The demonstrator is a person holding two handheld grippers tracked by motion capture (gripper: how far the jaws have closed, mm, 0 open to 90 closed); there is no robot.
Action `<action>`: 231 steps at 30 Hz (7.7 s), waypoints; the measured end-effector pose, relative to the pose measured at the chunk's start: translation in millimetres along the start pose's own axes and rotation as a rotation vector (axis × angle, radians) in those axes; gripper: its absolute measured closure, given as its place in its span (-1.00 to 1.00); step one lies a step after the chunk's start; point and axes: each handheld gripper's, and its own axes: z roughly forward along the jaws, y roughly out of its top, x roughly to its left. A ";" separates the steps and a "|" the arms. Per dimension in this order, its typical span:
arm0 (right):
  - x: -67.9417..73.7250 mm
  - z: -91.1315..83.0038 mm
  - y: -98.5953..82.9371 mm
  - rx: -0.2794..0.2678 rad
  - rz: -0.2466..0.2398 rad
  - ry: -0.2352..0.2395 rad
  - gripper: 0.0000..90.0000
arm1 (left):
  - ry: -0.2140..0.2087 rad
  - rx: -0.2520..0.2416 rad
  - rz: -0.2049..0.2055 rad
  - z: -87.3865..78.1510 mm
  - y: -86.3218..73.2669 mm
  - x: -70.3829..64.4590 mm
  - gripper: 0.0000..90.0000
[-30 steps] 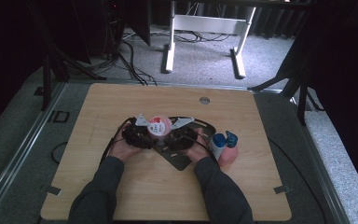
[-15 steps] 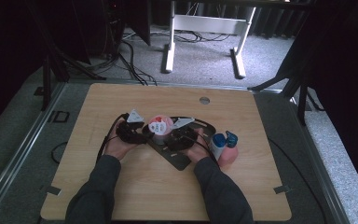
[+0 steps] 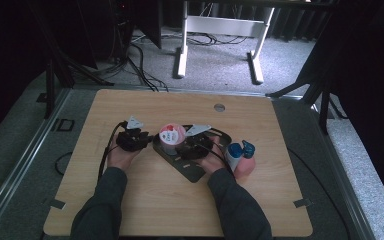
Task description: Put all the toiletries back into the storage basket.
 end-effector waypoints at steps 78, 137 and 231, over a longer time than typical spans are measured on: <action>6.2 -24.0 17.8 -0.095 0.171 -0.103 0.54 | 0.020 -0.038 -0.073 -3.5 -7.3 -5.3 0.61; 1.5 -159.8 14.5 -0.040 0.106 -0.173 0.14 | -0.091 -0.002 -0.015 -15.3 -57.4 -62.0 0.44; -23.4 -132.4 -12.2 0.415 0.156 -0.045 0.02 | -0.105 0.031 0.001 -5.8 -59.0 -69.4 0.38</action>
